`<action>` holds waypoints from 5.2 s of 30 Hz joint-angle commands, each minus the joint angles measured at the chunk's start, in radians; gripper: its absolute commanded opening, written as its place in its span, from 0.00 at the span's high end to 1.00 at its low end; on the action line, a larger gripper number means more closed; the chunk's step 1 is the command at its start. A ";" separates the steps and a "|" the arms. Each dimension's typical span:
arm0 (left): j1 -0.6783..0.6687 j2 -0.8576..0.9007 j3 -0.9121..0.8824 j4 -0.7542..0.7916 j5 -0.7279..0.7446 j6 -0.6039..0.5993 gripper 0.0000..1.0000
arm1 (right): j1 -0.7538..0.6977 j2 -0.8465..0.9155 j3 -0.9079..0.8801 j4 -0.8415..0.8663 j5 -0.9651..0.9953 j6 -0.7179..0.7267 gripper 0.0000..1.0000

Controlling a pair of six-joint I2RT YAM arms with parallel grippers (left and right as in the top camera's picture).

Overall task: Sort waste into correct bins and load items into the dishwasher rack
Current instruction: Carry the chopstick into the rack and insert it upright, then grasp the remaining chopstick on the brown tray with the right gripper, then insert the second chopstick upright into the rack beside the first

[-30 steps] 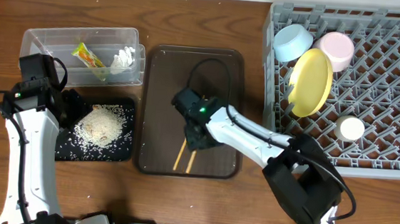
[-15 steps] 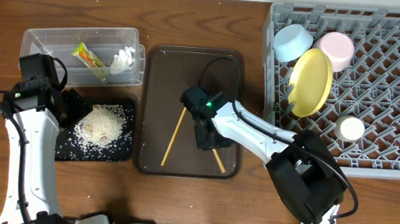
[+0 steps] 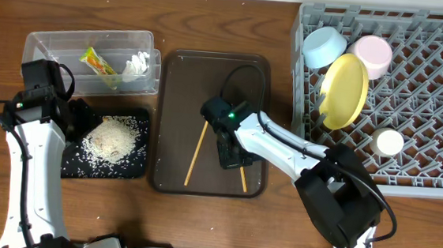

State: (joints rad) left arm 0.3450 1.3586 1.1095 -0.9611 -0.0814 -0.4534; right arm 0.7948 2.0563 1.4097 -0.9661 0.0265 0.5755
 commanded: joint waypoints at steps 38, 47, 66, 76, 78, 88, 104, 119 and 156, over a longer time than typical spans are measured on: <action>0.002 -0.006 0.007 0.001 -0.005 -0.016 0.17 | -0.522 -0.240 0.052 -0.088 -0.001 -0.413 0.80; 0.002 -0.006 0.007 0.001 -0.005 -0.016 0.17 | -0.522 -0.272 0.085 -0.061 -0.001 -0.413 0.62; 0.002 -0.006 0.007 0.001 -0.005 -0.016 0.17 | -0.168 -0.177 0.146 0.206 -0.232 -0.285 0.45; 0.002 -0.006 0.007 0.001 -0.005 -0.016 0.17 | 0.014 0.028 0.146 0.253 -0.152 -0.134 0.45; 0.002 -0.006 0.007 0.000 -0.005 -0.016 0.17 | 0.033 0.057 0.146 0.277 -0.126 -0.104 0.45; 0.002 -0.006 0.007 0.000 -0.005 -0.016 0.17 | 0.069 0.137 0.146 0.265 -0.027 -0.054 0.57; 0.002 -0.006 0.007 0.000 -0.005 -0.016 0.17 | -0.044 0.134 0.146 0.055 0.022 -0.011 0.89; 0.002 -0.006 0.007 0.000 -0.005 -0.016 0.17 | -0.243 -0.102 0.148 0.000 -0.098 -0.225 0.99; -0.238 -0.006 0.007 0.066 0.048 0.225 0.16 | -0.583 -0.304 0.139 -0.073 -0.091 -0.412 0.63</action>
State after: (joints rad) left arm 0.1596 1.3586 1.1095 -0.8967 -0.0330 -0.3248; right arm 0.2199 1.8473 1.5478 -1.0496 -0.0273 0.1471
